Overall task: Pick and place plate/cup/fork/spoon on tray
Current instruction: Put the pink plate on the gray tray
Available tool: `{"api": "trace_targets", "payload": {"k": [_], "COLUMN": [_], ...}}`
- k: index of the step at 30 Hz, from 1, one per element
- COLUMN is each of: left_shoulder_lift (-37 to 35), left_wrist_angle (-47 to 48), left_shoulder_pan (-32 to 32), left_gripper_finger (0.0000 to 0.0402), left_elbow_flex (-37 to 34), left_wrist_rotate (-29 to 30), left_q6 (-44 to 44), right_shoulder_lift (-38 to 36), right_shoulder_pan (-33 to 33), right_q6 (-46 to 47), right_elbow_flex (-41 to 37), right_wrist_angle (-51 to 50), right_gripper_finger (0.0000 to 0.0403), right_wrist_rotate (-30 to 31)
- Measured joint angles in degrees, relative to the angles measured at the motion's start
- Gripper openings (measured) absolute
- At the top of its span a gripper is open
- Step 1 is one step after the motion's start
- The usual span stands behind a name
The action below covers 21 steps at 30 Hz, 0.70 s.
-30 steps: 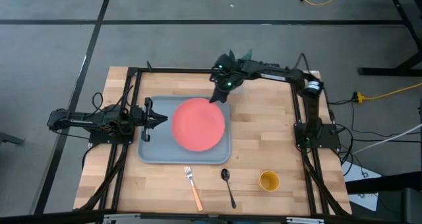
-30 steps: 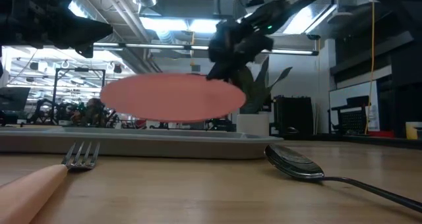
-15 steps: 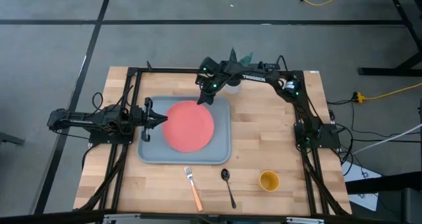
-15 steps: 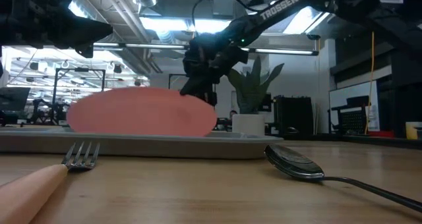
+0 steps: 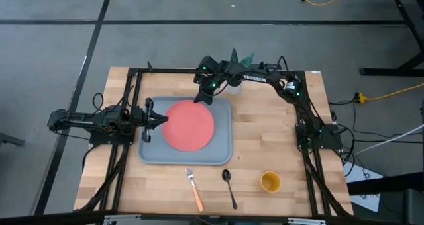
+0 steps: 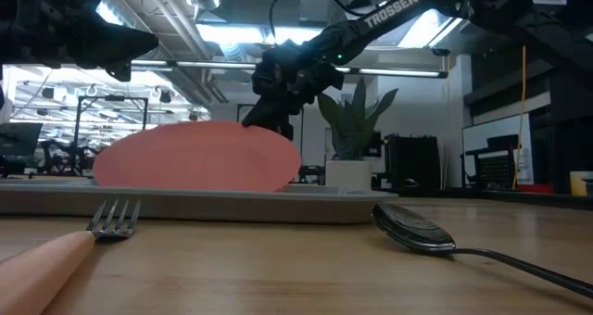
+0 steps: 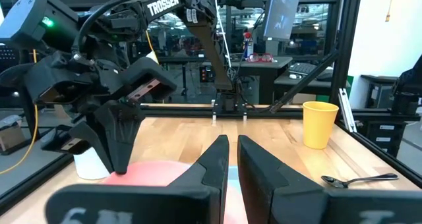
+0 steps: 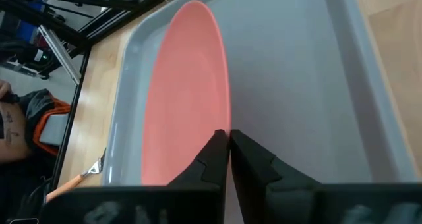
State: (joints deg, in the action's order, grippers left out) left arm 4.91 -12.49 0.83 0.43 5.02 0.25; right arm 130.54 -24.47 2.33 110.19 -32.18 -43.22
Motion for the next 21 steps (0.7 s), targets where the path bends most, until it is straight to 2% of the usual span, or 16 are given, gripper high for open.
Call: {"api": "trace_targets", "payload": {"k": [4,8,10,14,16,21], "left_shoulder_lift": [0.00,0.01,0.02,0.01,0.00,0.00], "left_wrist_angle": [0.00,0.00,0.00,0.00,0.00,0.00], "left_shoulder_pan": [0.01,0.00,0.01,0.00,0.00,0.00], "left_gripper_finger": [0.0027,0.0027,0.0027,0.0028,0.0027,0.0027], "left_elbow_flex": [0.00,0.00,0.00,0.00,0.00,-0.01], "left_wrist_rotate": [0.00,0.00,0.00,0.00,0.00,0.00], "left_q6": [0.00,-0.10,-0.13,-0.14,-0.14,-0.13], "right_shoulder_lift": [0.00,0.00,0.00,0.00,0.00,0.00], "right_shoulder_pan": [0.63,1.48,1.97,3.17,3.69,4.21], "right_q6": [-0.11,-5.25,-7.28,-7.13,-7.15,-7.19], "right_elbow_flex": [0.00,0.00,0.00,0.00,0.00,0.00], "right_wrist_angle": [0.30,0.33,1.09,1.80,1.60,2.14], "right_gripper_finger": [0.0024,0.0025,0.0025,0.0025,0.0025,0.0025], "right_wrist_rotate": [0.07,0.26,3.12,15.41,19.69,19.35]}}
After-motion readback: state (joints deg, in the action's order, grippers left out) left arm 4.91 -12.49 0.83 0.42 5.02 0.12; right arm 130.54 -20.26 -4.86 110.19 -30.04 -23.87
